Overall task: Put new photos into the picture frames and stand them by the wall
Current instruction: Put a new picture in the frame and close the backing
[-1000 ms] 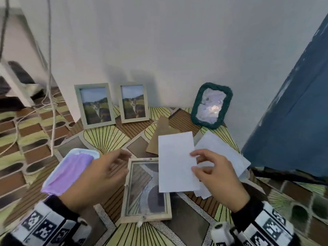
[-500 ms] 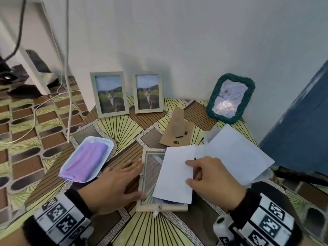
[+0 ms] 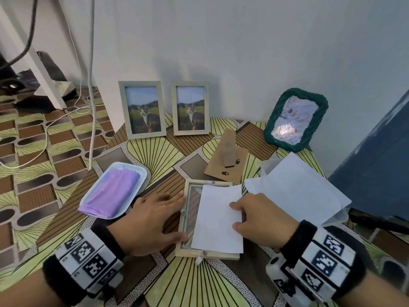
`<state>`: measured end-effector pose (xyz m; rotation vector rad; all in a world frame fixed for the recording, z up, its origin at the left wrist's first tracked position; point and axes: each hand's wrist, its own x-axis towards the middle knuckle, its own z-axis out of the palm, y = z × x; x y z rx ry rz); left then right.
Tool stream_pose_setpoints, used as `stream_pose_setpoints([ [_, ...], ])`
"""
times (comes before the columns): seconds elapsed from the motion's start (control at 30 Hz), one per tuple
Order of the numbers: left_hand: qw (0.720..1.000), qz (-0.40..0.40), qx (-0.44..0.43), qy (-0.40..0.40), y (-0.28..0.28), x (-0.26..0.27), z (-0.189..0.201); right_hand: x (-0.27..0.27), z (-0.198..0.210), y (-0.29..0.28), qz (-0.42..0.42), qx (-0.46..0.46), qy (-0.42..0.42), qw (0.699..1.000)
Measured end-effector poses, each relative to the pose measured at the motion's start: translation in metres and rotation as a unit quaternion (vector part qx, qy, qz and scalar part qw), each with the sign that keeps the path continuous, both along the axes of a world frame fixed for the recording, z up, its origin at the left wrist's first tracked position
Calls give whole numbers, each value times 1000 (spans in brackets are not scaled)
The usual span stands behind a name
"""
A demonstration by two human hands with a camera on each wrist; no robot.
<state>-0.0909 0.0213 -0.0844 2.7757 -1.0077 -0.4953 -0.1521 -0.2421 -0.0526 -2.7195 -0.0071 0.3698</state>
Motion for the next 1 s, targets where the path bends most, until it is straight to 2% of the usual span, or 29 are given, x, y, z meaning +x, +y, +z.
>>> stream_pose_setpoints([
  [0.23, 1000, 6, 5, -3, -1, -2, 2, 10, 2, 1, 34, -38, -4, 999],
  [0.43, 1000, 4, 1, -6, -1, 0, 1, 7, 9, -14, -3, 56, -3, 998],
  [0.53, 1000, 4, -6, -3, 0, 1, -1, 7, 5, -10, -5, 59, 13, 998],
  [0.87, 1000, 6, -5, 6, -2, 1, 1, 11, -6, 10, 75, -50, -19, 996],
  [1.0, 1000, 5, 1, 5, -3, 0, 3, 11, -3, 22, 130, -144, -14, 981],
])
